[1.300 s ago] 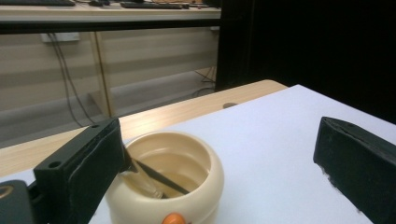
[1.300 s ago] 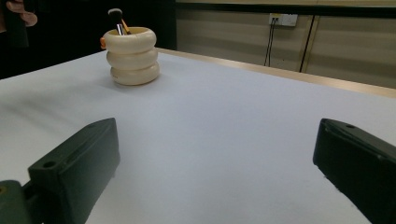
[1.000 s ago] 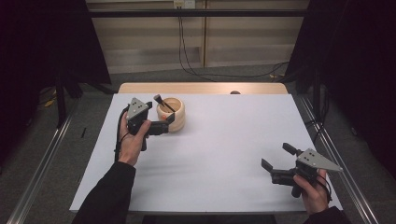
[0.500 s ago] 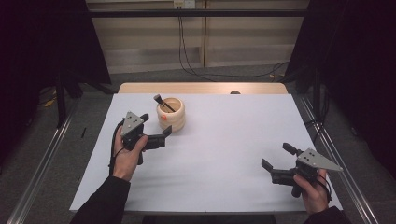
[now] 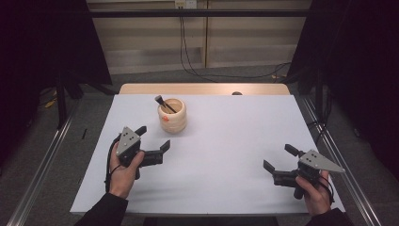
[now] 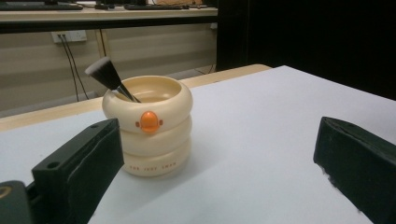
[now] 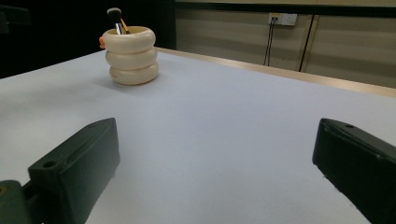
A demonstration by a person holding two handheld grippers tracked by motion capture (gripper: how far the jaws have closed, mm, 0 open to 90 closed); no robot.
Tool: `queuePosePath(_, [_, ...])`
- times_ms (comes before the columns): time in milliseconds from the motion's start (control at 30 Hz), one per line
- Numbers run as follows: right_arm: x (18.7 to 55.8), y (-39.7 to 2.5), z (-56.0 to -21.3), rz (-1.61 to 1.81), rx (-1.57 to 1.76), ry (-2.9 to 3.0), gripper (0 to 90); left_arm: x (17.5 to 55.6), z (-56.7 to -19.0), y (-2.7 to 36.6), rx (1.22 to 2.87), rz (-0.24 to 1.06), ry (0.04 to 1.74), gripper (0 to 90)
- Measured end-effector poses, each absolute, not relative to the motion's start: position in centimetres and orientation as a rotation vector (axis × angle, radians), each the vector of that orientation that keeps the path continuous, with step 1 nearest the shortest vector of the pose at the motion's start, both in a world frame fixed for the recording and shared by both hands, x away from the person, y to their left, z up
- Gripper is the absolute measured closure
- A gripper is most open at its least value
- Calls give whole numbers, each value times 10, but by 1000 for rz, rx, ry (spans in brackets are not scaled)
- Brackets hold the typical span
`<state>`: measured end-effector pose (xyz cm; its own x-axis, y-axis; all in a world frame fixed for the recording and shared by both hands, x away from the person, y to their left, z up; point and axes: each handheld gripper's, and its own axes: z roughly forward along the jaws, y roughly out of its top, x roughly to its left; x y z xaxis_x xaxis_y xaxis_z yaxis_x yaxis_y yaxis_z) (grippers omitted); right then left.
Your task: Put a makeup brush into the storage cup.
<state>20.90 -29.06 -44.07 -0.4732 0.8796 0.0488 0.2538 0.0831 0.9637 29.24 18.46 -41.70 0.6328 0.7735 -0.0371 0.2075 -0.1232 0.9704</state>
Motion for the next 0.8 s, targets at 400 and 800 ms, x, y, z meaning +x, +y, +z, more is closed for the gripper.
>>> queuePosePath(400, [209,-291,-441,1413,1120,1794,6,266,-420,191,1651,578,811,14])
queuePosePath(800, [208,-291,-440,1414,1123,1782,7,249,-419,195,1646,589,816,14])
